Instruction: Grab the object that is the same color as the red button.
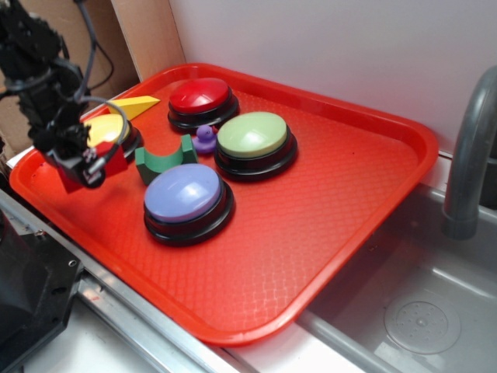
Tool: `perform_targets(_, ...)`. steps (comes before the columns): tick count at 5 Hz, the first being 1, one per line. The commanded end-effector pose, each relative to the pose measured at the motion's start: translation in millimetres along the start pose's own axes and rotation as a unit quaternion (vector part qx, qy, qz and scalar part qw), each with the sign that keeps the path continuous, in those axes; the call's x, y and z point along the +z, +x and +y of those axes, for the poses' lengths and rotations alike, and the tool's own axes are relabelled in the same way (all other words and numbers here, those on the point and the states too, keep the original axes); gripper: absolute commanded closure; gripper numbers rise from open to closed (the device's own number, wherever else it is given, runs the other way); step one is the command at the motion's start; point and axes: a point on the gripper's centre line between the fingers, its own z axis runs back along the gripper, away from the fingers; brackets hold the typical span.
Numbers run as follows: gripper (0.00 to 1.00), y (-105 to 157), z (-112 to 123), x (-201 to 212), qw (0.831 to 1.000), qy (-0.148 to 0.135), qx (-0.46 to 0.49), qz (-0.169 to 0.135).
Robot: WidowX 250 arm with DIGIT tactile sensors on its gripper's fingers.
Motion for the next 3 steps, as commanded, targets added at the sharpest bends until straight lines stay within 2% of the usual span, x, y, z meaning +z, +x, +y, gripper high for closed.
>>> perform_targets(1, 1.00, 38, -48, 69, 0.997, -0.024, -0.058, -0.052)
perform_targets(2, 1.00, 46, -85, 83, 0.993, -0.020, -0.100, -0.066)
perform_targets(3, 1.00, 45, -94, 79, 0.992, -0.013, -0.118, -0.038)
